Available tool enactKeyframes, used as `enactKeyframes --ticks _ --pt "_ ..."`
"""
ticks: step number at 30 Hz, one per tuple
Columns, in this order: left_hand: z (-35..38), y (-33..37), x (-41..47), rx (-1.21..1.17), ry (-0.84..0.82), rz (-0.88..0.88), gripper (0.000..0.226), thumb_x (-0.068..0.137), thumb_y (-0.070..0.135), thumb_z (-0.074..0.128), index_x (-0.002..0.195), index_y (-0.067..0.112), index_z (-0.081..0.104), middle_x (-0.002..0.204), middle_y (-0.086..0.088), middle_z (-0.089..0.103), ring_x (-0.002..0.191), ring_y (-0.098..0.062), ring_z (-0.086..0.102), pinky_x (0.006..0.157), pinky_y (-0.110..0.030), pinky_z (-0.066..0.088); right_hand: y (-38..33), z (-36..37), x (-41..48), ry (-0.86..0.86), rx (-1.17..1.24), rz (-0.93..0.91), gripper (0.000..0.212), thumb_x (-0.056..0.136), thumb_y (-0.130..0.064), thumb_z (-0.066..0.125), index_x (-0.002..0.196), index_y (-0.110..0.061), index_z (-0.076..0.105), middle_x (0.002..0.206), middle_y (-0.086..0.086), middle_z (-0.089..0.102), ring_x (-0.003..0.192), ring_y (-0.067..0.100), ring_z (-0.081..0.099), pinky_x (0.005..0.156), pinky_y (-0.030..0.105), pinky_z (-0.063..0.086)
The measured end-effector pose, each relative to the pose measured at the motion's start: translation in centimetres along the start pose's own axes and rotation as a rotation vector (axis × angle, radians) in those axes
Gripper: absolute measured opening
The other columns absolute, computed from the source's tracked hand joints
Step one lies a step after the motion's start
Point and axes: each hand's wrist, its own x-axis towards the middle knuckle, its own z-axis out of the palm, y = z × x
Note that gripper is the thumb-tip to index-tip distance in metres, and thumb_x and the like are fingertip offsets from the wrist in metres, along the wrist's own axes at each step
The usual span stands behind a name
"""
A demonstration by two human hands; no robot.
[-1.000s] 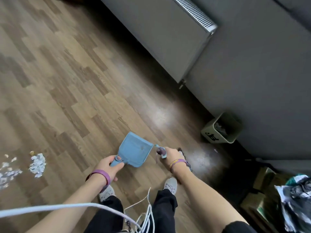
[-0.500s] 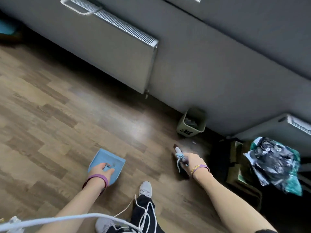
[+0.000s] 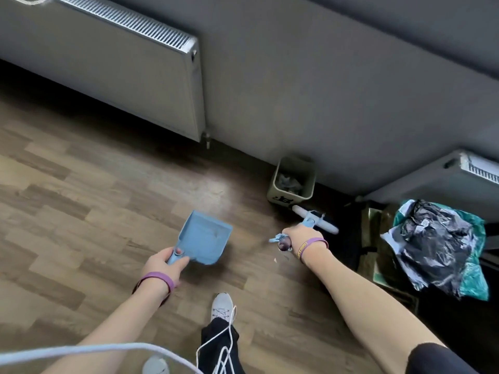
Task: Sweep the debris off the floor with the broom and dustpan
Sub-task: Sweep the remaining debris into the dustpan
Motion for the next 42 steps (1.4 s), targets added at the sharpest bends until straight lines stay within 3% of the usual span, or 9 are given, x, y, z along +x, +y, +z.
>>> enactKeyframes --ticks 3,9,13,17,22,28,32,38,42 --pt "1.0 0.8 0.9 0.021 -0.033 0.006 0.012 0.087 0.014 0.062 0.098 0.019 0.059 0.074 -0.005 0.057 0.055 -0.023 0.047 0.056 -0.027 0.046 0.9 0.1 1.9 -0.115 -0.069 -0.013 0.012 0.079 -0.029 0.057 0.086 -0.019 0.057 0.088 0.003 0.06 0.082 0.027 0.058 0.068 0.027 0.039" --pt "2.5 0.8 2.8 0.017 -0.028 -0.011 0.011 0.087 0.013 0.062 0.097 0.018 0.062 0.068 -0.002 0.052 0.054 -0.021 0.046 0.048 -0.021 0.04 5.4 3.1 4.8 -0.188 -0.175 -0.049 0.029 0.091 -0.021 0.047 0.117 -0.025 0.058 0.117 0.003 0.062 0.11 0.028 0.058 0.083 0.03 0.043" --pt "3.1 0.0 3.4 0.026 -0.031 -0.03 0.008 0.087 0.01 0.062 0.09 0.018 0.061 0.076 -0.007 0.055 0.058 -0.025 0.047 0.037 -0.012 0.041 8.3 4.9 5.1 -0.252 -0.115 -0.026 0.035 0.091 -0.023 0.047 0.124 -0.03 0.056 0.122 0.006 0.06 0.113 0.027 0.056 0.09 0.029 0.045" --pt "3.0 -1.3 4.0 0.023 -0.031 -0.039 0.016 0.086 0.012 0.063 0.082 0.026 0.06 0.075 -0.003 0.058 0.055 -0.025 0.051 0.044 -0.019 0.044 7.3 7.2 4.4 -0.324 -0.059 -0.003 0.04 0.084 -0.02 0.056 0.124 -0.024 0.056 0.12 0.01 0.055 0.11 0.031 0.056 0.087 0.03 0.045" --pt "1.5 -3.8 4.2 0.022 -0.044 -0.029 0.013 0.086 0.012 0.064 0.087 0.026 0.061 0.077 -0.002 0.06 0.059 -0.027 0.055 0.051 -0.026 0.046 4.4 10.1 2.6 -0.359 -0.124 -0.022 0.035 0.092 -0.021 0.046 0.126 -0.021 0.053 0.124 0.014 0.051 0.111 0.033 0.055 0.092 0.034 0.046" --pt "-2.3 -8.3 4.0 0.017 -0.076 0.008 0.012 0.085 0.01 0.065 0.09 0.022 0.063 0.08 -0.003 0.058 0.058 -0.021 0.05 0.036 -0.015 0.04 -3.0 12.6 -0.3 -0.351 -0.009 -0.04 0.037 0.083 -0.025 0.055 0.12 -0.019 0.056 0.119 0.009 0.061 0.11 0.032 0.056 0.087 0.033 0.046" --pt "-6.2 -12.1 3.4 0.052 -0.117 0.056 0.01 0.085 0.01 0.064 0.092 0.017 0.063 0.074 -0.001 0.056 0.05 -0.02 0.045 0.035 -0.016 0.04 -9.7 16.0 -3.6 -0.296 0.07 -0.016 0.036 0.083 -0.025 0.056 0.119 -0.02 0.057 0.118 0.009 0.059 0.109 0.032 0.056 0.085 0.033 0.047" --pt "-13.1 -17.7 0.9 0.095 -0.182 0.096 0.008 0.087 0.007 0.062 0.094 0.011 0.06 0.085 -0.006 0.056 0.048 -0.02 0.041 0.037 -0.016 0.042 -22.9 21.9 -10.4 -0.234 0.098 -0.054 0.032 0.089 -0.018 0.05 0.12 -0.014 0.051 0.121 0.013 0.06 0.11 0.035 0.057 0.087 0.035 0.046" --pt "-16.7 -20.6 -1.4 0.08 -0.158 0.084 0.019 0.088 0.006 0.06 0.107 0.009 0.06 0.084 -0.005 0.056 0.05 -0.02 0.044 0.033 -0.01 0.037 -32.2 23.2 -14.0 -0.22 0.168 -0.167 0.034 0.089 -0.034 0.056 0.115 -0.015 0.059 0.115 0.017 0.064 0.108 0.034 0.06 0.087 0.036 0.048"
